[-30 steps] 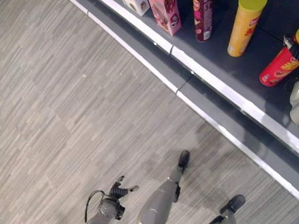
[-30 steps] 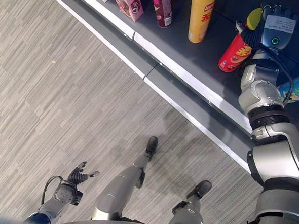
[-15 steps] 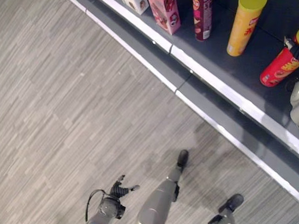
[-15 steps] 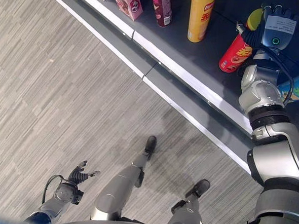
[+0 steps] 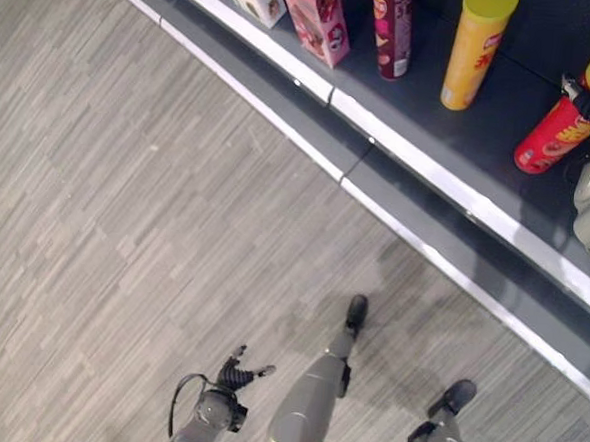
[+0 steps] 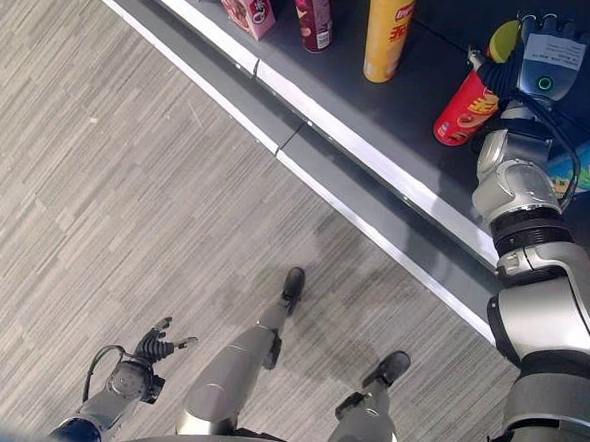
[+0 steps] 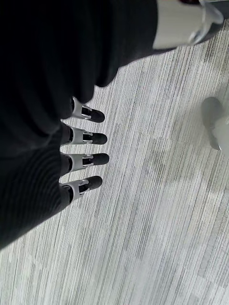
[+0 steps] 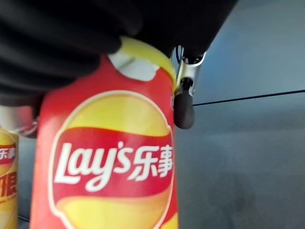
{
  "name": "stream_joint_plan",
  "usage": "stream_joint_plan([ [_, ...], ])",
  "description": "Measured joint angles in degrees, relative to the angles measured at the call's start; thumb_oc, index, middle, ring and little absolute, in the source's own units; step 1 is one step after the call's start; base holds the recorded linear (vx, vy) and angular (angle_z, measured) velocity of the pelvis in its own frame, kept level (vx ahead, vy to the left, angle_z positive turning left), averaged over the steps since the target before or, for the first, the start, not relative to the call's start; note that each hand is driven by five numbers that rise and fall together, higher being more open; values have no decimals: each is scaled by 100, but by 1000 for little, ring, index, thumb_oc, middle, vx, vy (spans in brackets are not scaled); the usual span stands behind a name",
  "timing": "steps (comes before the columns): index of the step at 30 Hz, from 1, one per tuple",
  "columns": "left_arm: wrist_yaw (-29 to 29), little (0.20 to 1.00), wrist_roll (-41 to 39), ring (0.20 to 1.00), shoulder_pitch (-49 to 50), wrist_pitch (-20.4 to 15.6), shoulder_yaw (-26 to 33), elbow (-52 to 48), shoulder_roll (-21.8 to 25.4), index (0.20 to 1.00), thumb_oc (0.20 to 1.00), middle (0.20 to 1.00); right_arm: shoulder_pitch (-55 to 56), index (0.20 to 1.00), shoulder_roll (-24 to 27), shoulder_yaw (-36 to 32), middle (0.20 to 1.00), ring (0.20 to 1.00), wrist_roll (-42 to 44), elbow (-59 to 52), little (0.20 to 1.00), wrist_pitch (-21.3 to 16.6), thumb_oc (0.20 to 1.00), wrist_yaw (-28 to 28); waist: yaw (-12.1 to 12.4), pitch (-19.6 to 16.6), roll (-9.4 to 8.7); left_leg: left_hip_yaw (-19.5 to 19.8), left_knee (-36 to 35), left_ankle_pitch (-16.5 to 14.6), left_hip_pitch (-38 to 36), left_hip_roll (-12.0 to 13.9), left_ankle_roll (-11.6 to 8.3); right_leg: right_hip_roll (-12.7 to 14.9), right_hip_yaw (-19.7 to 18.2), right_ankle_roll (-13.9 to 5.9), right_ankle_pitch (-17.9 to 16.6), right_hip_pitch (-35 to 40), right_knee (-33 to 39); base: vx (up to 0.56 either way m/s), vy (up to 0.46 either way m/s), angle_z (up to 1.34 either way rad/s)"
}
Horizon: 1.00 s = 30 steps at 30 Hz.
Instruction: Put the goods on the table back onto the shelves and tidy them up.
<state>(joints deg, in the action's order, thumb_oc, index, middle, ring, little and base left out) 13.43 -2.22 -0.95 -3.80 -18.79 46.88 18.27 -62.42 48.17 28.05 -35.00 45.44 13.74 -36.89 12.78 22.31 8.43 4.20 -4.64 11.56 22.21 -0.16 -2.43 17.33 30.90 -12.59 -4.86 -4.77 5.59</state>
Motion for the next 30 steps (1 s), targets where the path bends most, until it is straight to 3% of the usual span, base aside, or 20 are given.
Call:
stream_joint_plan([
  [2,0,1000,0,1000,-1,-3,0,0,0,1000,1000,1000,0,200,0,7,200,200,0,0,200,0,200,0,-12,-1,-1,-2,0,0,-1,2,0,-1,-2,0,0,0,0,0,0,0],
  [3,0,1000,0,1000,-1,-2,0,-1,0,1000,1000,1000,0,526,0,7,526,526,0,0,526,-1,526,0,-14,-1,-1,-4,0,0,-1,3,0,-2,-4,0,0,-1,0,0,0,0],
  [4,2,1000,0,1000,-1,-2,0,-1,0,1000,1000,1000,0,608,0,8,608,608,0,0,608,-1,608,3,-13,-1,-2,-4,1,0,-1,4,0,-2,-5,0,-1,-1,0,0,0,0],
  [5,3,1000,0,1000,-1,-2,0,-1,0,1000,1000,1000,0,1000,0,8,1000,1000,0,0,1000,-1,1000,3,-11,-1,-2,-4,1,0,-1,4,0,-2,-5,0,-1,-1,0,0,0,0],
  [15,32,1000,0,1000,-22,9,1,-4,0,1000,1000,1000,5,1000,-208,4,1000,1000,1,-145,1000,15,1000,3,-35,-18,-38,-33,1,3,-32,30,-1,-20,-40,8,-9,7,0,-6,0,-1],
  [19,118,1000,1,1000,-135,35,7,-3,0,1000,1000,1000,255,1000,-358,-138,1000,1000,-118,-1440,1000,57,1000,-46,-113,-37,-107,-36,2,21,-60,82,-22,-67,-66,16,-17,21,0,-12,-10,-2],
  [24,197,1000,6,1000,-205,188,98,-122,-9,1000,1000,1000,1417,1000,-800,-1035,1000,1000,-329,-3332,1000,64,1000,-186,-237,-113,-420,-84,0,14,-265,141,-42,-115,-143,17,-15,181,0,-24,-4,-7],
  [27,225,1000,17,1000,-154,306,368,-116,-41,1000,1000,1000,2565,1000,-1234,-1326,1000,1000,-187,-4834,1000,-273,1000,-9,-393,-204,-696,-197,14,-44,-375,192,-123,-126,-254,20,-15,218,-1,-2,-13,-20],
  [28,224,1000,37,1000,-80,401,558,-113,-21,1000,1000,1000,3425,1000,-1424,-1269,1000,1000,587,-5558,1000,-924,1000,505,-456,-250,-876,-262,20,-58,-497,202,-137,-120,-325,22,-16,305,0,-11,-9,-22],
  [30,177,1000,106,1000,-46,418,592,-119,28,1000,1000,1000,4019,1000,-1397,-1118,1000,1000,1381,-5646,1000,-1426,1000,1155,-596,-303,-1023,-355,22,-127,-624,227,-214,-107,-407,30,-11,372,0,37,-25,-20],
])
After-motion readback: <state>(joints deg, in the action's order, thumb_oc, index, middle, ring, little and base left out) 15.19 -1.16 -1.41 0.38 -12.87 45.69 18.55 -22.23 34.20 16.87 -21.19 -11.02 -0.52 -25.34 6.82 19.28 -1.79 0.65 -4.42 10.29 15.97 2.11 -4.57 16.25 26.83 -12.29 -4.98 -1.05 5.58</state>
